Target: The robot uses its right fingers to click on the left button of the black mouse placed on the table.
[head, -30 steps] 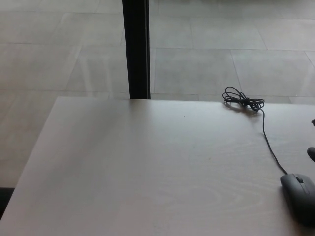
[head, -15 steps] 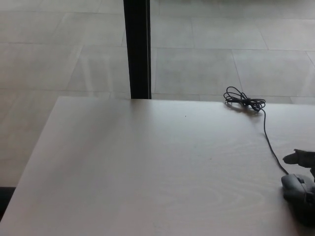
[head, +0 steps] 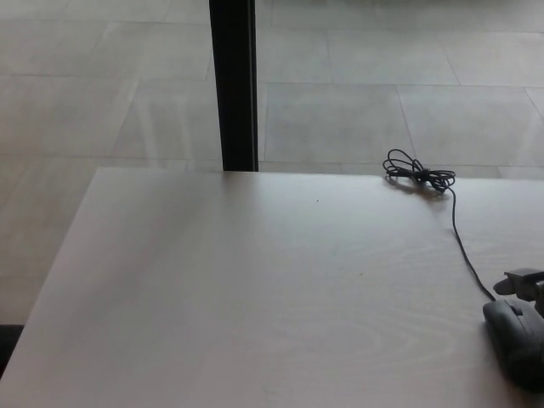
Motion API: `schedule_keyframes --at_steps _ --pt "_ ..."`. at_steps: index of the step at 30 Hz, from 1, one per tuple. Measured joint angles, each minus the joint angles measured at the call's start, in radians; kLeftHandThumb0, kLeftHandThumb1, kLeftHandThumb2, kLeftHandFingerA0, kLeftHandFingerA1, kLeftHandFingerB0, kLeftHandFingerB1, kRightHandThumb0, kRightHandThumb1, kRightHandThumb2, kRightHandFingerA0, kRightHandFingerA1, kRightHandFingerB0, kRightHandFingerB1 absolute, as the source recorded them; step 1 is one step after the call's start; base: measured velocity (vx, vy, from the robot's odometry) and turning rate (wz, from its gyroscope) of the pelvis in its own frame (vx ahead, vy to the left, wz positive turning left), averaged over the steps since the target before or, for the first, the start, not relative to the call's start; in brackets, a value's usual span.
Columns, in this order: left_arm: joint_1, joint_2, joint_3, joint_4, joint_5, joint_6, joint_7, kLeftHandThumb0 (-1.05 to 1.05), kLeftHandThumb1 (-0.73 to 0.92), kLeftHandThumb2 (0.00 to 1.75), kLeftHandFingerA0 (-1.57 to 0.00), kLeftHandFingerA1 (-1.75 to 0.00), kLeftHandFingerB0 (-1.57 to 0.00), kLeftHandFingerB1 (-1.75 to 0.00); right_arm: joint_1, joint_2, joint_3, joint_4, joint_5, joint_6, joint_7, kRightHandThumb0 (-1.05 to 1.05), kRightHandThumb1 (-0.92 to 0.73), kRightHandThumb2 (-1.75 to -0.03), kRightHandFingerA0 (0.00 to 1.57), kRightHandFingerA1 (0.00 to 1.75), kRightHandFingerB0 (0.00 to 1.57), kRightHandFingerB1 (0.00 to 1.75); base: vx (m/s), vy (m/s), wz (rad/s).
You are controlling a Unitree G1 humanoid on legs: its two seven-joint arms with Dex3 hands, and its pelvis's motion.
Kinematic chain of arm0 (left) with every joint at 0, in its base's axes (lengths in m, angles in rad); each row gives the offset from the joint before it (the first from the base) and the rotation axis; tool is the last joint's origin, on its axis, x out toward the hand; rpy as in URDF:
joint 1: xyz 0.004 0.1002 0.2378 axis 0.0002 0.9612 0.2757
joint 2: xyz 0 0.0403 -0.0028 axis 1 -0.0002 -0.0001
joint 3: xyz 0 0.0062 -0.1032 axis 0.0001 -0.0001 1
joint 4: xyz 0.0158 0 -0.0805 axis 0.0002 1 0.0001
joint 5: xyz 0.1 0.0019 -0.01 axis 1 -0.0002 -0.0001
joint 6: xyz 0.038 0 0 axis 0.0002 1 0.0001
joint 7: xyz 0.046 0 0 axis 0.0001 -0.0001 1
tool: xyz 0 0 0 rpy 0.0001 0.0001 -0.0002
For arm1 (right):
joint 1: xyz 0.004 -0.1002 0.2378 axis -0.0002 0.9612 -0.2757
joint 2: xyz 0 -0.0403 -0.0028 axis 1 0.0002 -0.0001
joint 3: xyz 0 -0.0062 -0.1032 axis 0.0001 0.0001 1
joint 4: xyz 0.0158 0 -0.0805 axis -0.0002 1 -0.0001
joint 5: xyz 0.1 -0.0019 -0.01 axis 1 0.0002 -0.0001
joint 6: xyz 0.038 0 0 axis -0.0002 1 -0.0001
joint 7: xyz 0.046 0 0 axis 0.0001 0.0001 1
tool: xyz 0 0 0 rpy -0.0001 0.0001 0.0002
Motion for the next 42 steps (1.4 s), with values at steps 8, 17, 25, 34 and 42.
schedule_keyframes --at_steps 8,17,25,34,42 --pt "0.0 0.001 0.0 0.001 -0.011 0.0 0.0 -0.82 0.77 1.15 -0.58 -0.7 -0.34 -0.54 -0.001 0.0 -0.015 -0.003 -0.022 -0.017 0.0 -0.46 -0.6 -0.6 0.96 1.41 0.56 0.39 0.0 0.0 0.0" --pt "0.006 0.001 0.002 0.001 -0.023 0.0 -0.002 -0.89 0.92 0.77 -0.67 -0.68 -0.4 -0.44 -0.001 0.011 -0.024 0.01 -0.028 -0.029 0.001 -0.51 -0.61 -0.6 0.95 1.37 0.55 0.38 0.0 0.0 0.0" --pt "0.012 0.001 -0.003 0.001 -0.031 0.0 -0.005 -0.86 0.78 1.17 -0.65 -0.72 -0.32 -0.53 -0.002 0.011 -0.034 0.049 -0.032 -0.033 0.005 -0.56 -0.61 -0.62 0.96 1.38 0.58 0.4 0.0 0.0 0.0" --pt "0.012 0.001 -0.003 0.001 -0.036 0.0 -0.013 -0.89 0.92 0.79 -0.57 -0.66 -0.36 -0.42 -0.002 0.019 -0.032 0.069 -0.044 -0.049 -0.005 -0.55 -0.62 -0.63 0.82 1.54 0.54 0.39 0.0 0.0 0.0" --pt "0.01 0.001 -0.005 0.001 -0.036 -0.001 -0.021 -0.88 0.81 1.19 -0.57 -0.7 -0.3 -0.52 -0.004 0.055 -0.013 0.074 -0.06 -0.056 -0.006 -0.52 -0.6 -0.63 0.88 1.62 0.55 0.41 0.0 0.0 0.0"
